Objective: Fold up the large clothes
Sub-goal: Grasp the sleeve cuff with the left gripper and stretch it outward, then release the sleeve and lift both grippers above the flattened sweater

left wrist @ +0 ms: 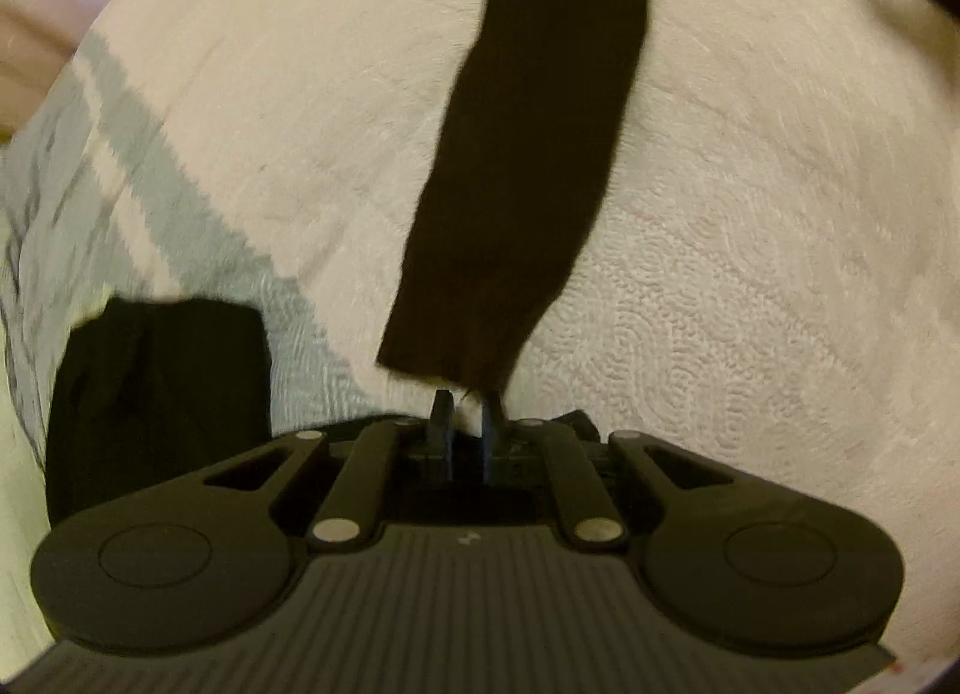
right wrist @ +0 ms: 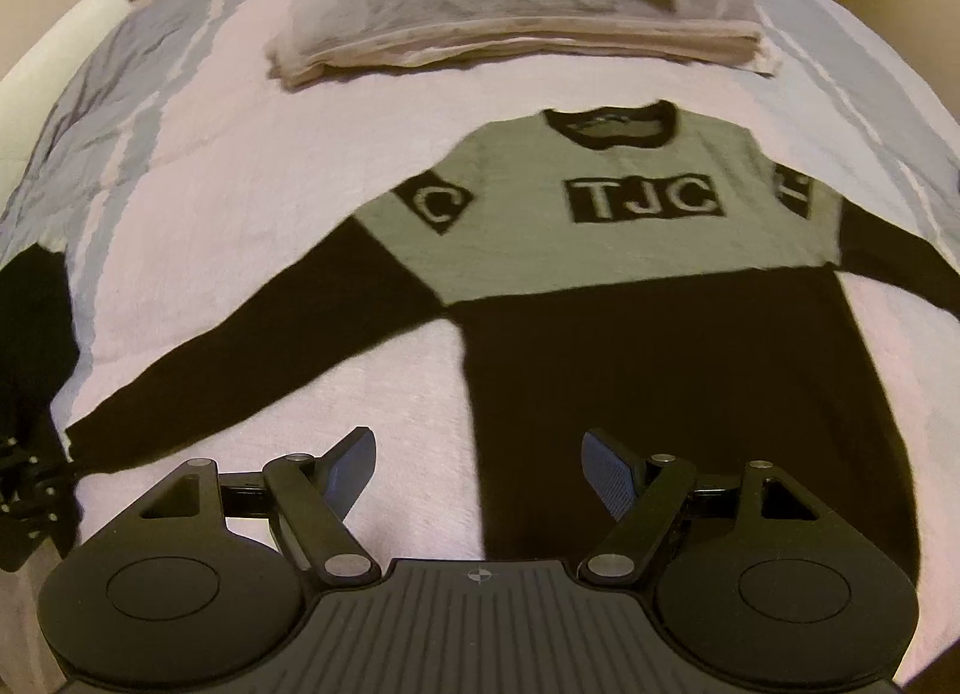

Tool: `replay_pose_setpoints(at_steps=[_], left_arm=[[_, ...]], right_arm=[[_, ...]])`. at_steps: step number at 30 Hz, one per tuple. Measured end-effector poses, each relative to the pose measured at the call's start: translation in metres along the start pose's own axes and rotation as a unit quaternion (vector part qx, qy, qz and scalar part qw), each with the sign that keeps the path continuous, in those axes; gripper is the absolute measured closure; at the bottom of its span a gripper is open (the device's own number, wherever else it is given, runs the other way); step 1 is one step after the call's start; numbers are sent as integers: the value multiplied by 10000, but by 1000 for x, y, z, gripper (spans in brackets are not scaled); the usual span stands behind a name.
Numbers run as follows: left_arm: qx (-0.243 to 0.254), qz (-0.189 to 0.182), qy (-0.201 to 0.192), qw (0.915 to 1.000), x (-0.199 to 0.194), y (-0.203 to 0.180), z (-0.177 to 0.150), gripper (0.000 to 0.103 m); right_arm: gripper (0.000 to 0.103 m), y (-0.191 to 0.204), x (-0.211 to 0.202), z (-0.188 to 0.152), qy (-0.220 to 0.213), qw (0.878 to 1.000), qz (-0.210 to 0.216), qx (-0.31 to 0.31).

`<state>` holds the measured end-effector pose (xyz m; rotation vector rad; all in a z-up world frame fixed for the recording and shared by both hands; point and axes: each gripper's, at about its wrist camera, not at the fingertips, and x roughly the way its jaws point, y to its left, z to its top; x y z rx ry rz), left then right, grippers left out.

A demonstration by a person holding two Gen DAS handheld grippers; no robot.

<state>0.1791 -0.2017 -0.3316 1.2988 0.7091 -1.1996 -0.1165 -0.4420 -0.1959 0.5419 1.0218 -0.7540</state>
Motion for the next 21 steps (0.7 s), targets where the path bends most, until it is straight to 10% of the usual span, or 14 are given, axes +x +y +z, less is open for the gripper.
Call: replay_pose_setpoints(at_steps=[8, 21], left_arm=[[-1043, -283, -161, 9940, -51, 6, 25, 90], [-1862, -661, -756, 9774, -127, -83, 181, 81]], right_arm=[[30, -78, -43, -4, -327, 9938, -333, 1007], [30, -315, -81, -27, -845, 9702, -717, 2154]])
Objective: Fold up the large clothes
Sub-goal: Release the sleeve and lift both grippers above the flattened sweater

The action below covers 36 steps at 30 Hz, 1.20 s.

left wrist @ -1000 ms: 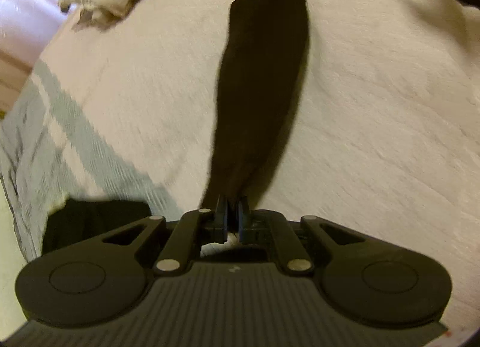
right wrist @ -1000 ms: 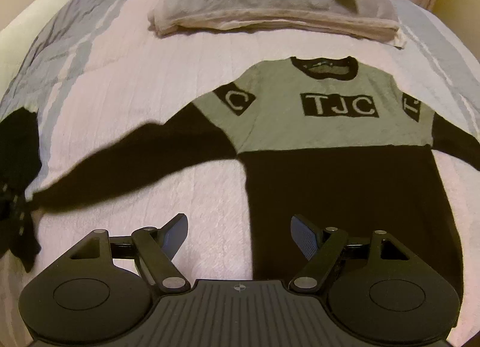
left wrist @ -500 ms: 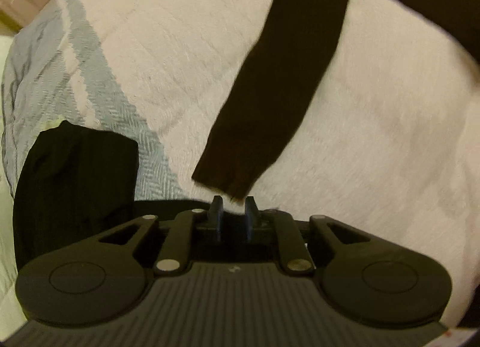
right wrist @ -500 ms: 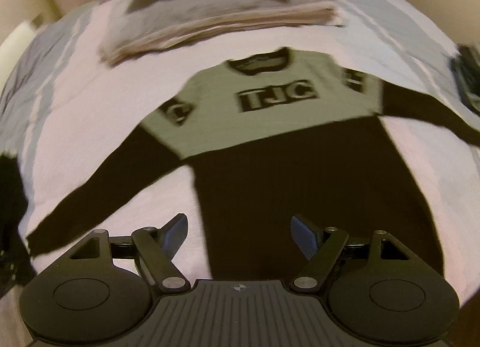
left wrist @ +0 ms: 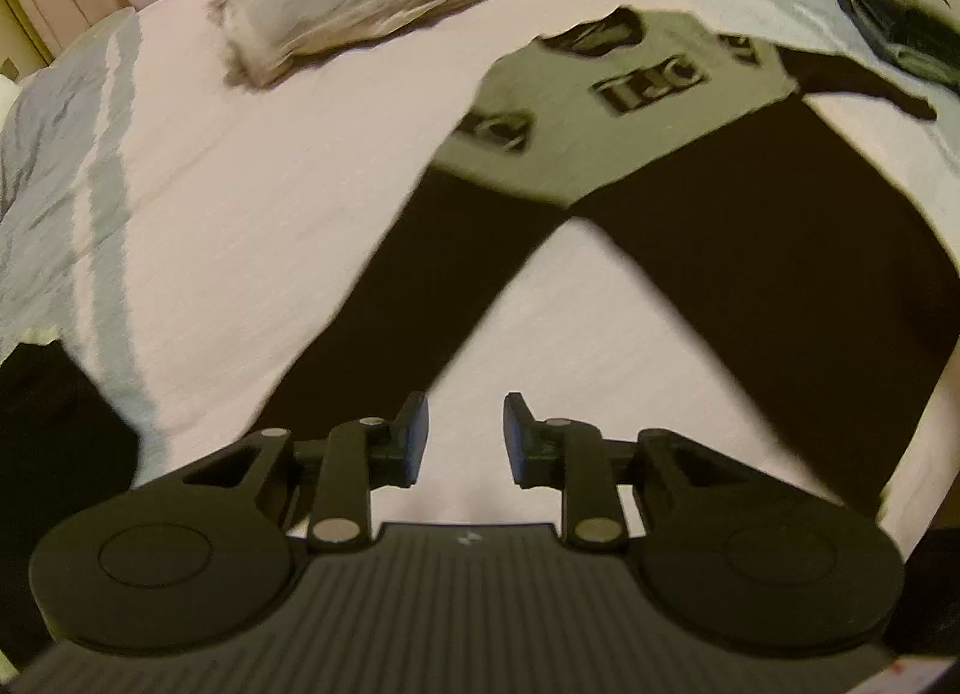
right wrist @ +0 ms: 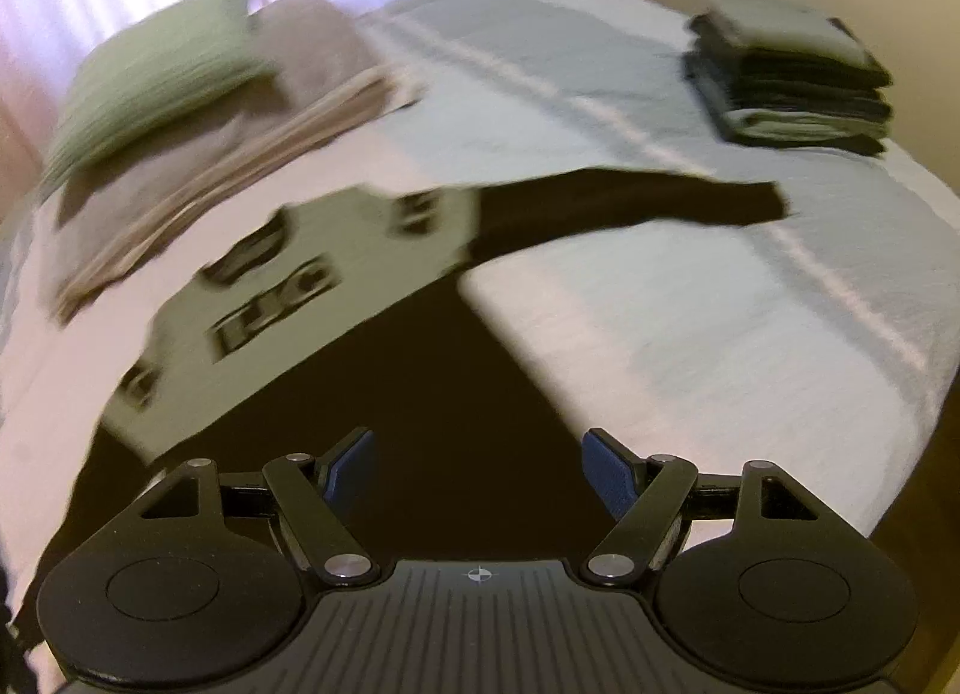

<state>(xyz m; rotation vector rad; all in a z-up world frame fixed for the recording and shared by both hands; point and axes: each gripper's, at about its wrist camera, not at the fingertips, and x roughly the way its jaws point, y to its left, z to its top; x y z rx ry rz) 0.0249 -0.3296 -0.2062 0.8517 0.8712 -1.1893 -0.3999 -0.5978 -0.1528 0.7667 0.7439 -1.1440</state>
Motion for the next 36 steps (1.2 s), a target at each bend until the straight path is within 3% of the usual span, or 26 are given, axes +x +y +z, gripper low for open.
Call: replay_pose_setpoints(at_steps=[8, 12, 15, 20, 25, 32, 36], left_arm=[[-616, -174, 292, 9975, 8, -147, 74, 73], [-738, -323, 294, 9963, 8, -202, 108, 68], [-976, -404, 249, 9941, 6, -220, 129, 67], [-1160, -370, 81, 9925, -7, -234, 149, 61], [-1329, -244, 10, 9908, -20, -229, 146, 58], [-1805, 117, -13, 9835, -41, -190, 109, 54], [-2031, 332, 35, 9786, -57, -168, 91, 49]], right_arm=[[30, -173, 39, 89, 27, 9979, -126, 632], [30, -224, 49, 114, 51, 9965, -158, 819], [30, -239, 50, 127, 68, 9964, -72, 842], [30, -234, 45, 137, 118, 9965, 147, 819], [30, -208, 44, 141, 235, 9977, 450, 446], [30, -124, 44, 121, 511, 9921, 840, -774], [30, -72, 29, 107, 800, 9814, 1008, -1421]])
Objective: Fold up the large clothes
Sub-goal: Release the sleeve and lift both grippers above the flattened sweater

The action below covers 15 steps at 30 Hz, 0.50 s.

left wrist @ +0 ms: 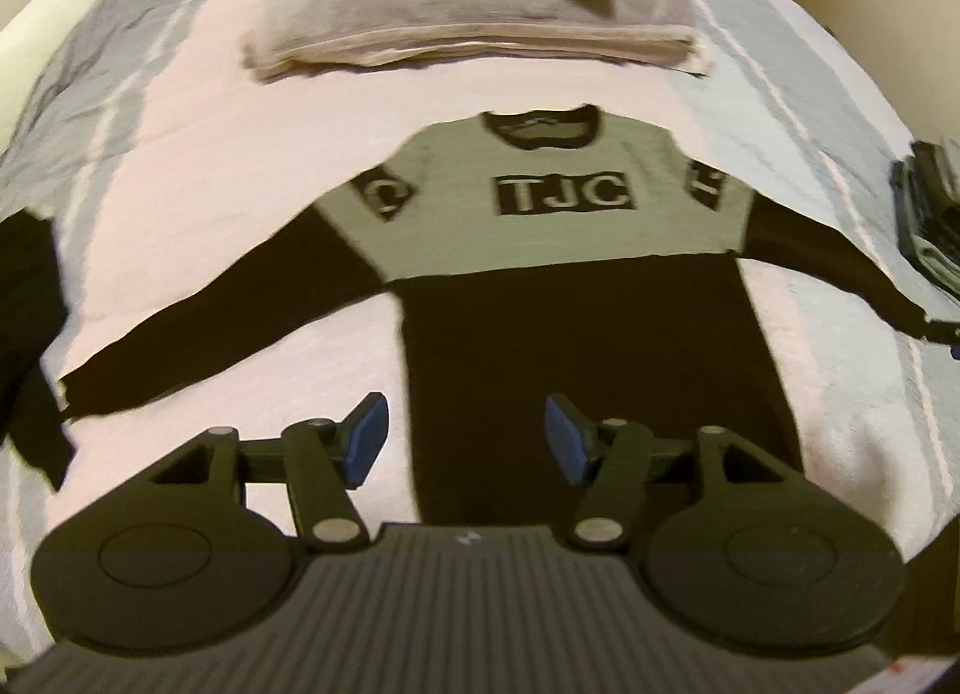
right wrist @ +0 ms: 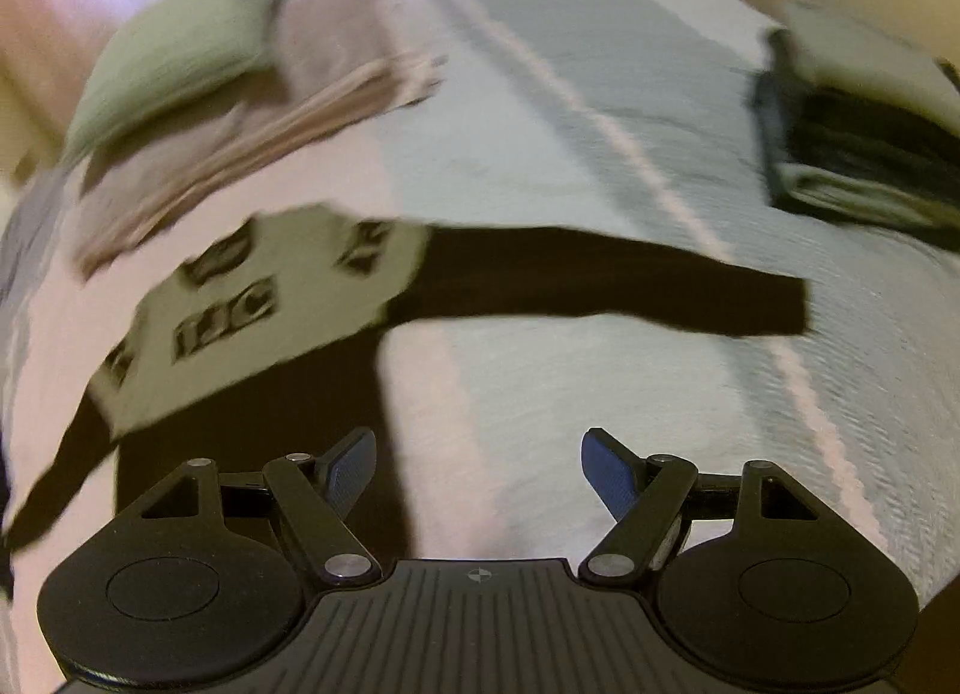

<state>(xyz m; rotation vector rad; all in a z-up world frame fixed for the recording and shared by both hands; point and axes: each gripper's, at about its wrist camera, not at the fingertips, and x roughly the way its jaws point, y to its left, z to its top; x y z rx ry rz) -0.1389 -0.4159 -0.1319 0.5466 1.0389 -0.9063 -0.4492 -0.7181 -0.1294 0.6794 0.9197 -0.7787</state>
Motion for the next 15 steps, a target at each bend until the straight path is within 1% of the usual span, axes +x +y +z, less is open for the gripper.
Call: replay_pose_setpoints(at_steps=[1, 2, 3, 4, 6, 9, 10, 12, 15], left_arm=[[-68, 36, 24, 10000, -3, 5, -2, 48], [-124, 61, 52, 9999, -7, 8, -4, 45], [-153, 74, 68, 9998, -10, 10, -6, 39], [-162, 89, 66, 9998, -14, 11, -9, 36], [-187, 102, 33, 9998, -19, 11, -17, 27], [-431, 138, 12, 9990, -26, 13, -32, 20], [-486, 118, 29, 9987, -28, 13, -38, 20], [-535, 80, 45, 9985, -31, 13, -50, 15], [-470, 53, 55, 9989, -35, 15, -65, 9]], right_arm=[[30, 14, -1, 0, 77, 9998, 67, -174], [30, 28, -1, -1, 166, 9991, 134, -360], [30, 42, -2, -2, 267, 9979, 209, -553], [30, 55, -1, -4, 358, 9963, 283, -723], [30, 77, 1, -7, 531, 9916, 429, -1102], [28, 104, 2, -19, 766, 9833, 569, -1548], [27, 110, 0, -24, 785, 9817, 570, -1637], [20, 119, -3, -35, 767, 9809, 554, -1699], [15, 129, -10, -53, 762, 9829, 481, -1606]])
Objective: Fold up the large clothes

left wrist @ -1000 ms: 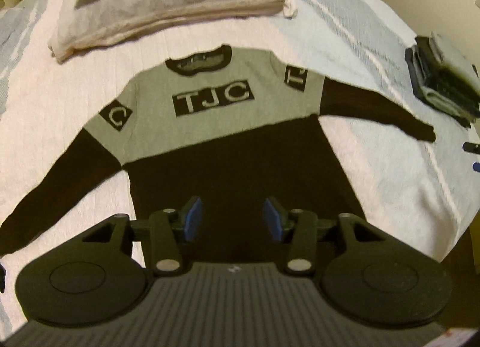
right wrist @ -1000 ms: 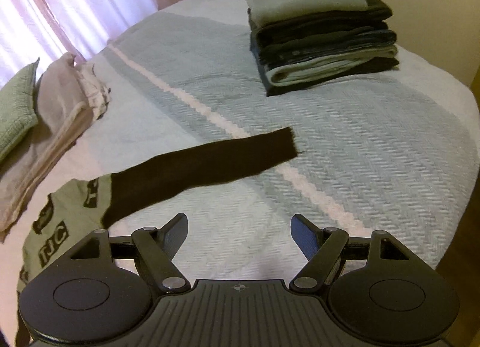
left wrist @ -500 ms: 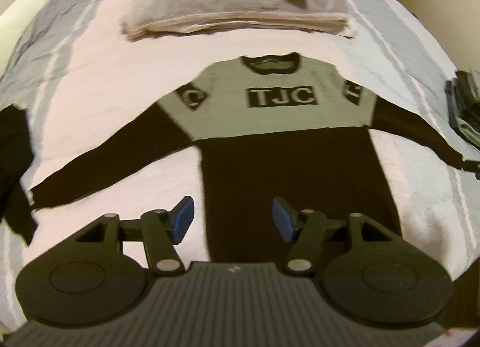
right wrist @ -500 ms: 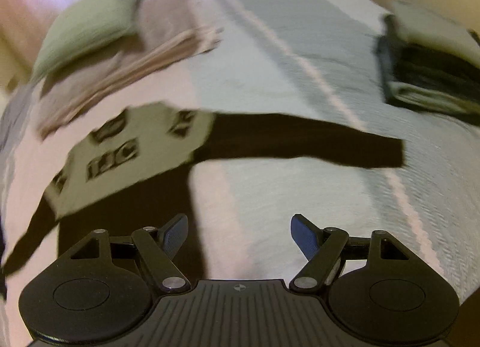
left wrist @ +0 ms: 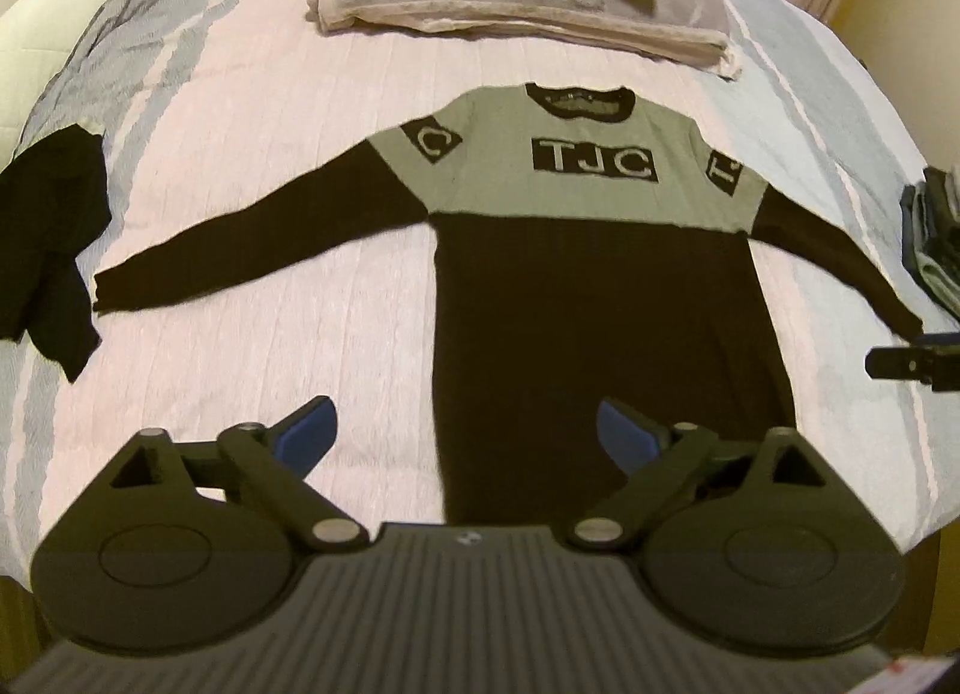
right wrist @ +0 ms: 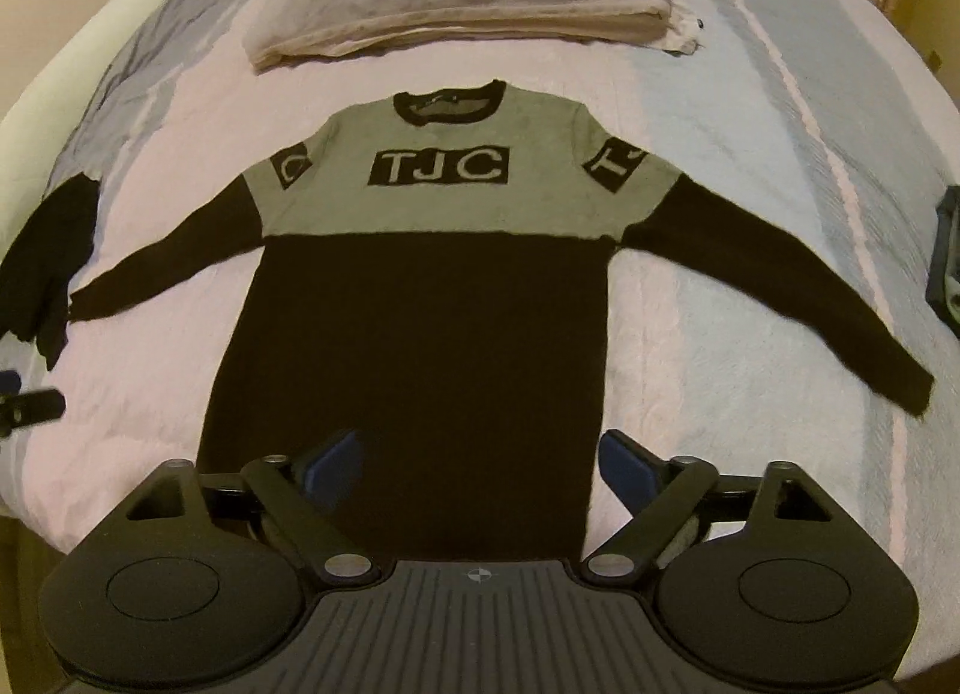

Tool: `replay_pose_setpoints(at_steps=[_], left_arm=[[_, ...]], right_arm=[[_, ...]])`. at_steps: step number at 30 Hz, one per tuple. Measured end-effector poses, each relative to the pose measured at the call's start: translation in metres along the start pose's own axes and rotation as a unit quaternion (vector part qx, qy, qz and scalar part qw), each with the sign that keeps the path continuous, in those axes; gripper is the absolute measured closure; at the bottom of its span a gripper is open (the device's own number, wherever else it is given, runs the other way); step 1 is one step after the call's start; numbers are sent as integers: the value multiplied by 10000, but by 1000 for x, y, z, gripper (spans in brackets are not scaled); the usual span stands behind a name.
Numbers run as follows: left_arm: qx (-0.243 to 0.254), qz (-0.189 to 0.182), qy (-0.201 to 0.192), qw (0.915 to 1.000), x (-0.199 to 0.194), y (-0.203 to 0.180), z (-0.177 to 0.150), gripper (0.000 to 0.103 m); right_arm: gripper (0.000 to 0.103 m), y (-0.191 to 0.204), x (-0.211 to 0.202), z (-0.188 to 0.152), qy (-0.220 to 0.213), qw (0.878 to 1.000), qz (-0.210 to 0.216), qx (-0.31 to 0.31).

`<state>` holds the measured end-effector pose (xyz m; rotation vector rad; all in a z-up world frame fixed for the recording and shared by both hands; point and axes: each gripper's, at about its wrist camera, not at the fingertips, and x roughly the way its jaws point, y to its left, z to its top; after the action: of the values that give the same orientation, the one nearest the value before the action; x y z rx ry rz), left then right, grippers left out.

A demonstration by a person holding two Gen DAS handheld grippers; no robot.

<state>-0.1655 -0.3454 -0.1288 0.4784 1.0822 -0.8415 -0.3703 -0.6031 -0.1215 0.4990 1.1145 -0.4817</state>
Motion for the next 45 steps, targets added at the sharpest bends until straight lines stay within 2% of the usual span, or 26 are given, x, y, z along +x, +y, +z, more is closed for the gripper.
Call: replay_pose_setpoints(at_steps=[5, 11, 18, 23, 39, 42, 45], left_arm=[[141, -192, 13, 9997, -3, 14, -18, 5], [648, -377, -97, 9971, -13, 26, -39, 1], [888, -617, 27, 9941, -18, 34, -62, 1], [918, -647, 30, 9937, -20, 30, -71, 1], [434, -497, 104, 9978, -15, 3, -64, 1], [223, -492, 65, 9985, -17, 6, -60, 1], [9, -375, -41, 9993, -21, 14, -54, 1]], right_arm=[[12, 35, -11, -25, -71, 9997, -166, 188], [12, 82, -29, -60, -121, 9988, -297, 378], [12, 99, -33, -92, 70, 9969, -440, 653], [12, 102, -31, -90, 69, 9975, -489, 503], [12, 67, -19, -71, 155, 9993, -214, 283], [12, 61, -19, -63, 86, 9996, -121, 235], [12, 59, -21, -51, -173, 9997, 123, 126]])
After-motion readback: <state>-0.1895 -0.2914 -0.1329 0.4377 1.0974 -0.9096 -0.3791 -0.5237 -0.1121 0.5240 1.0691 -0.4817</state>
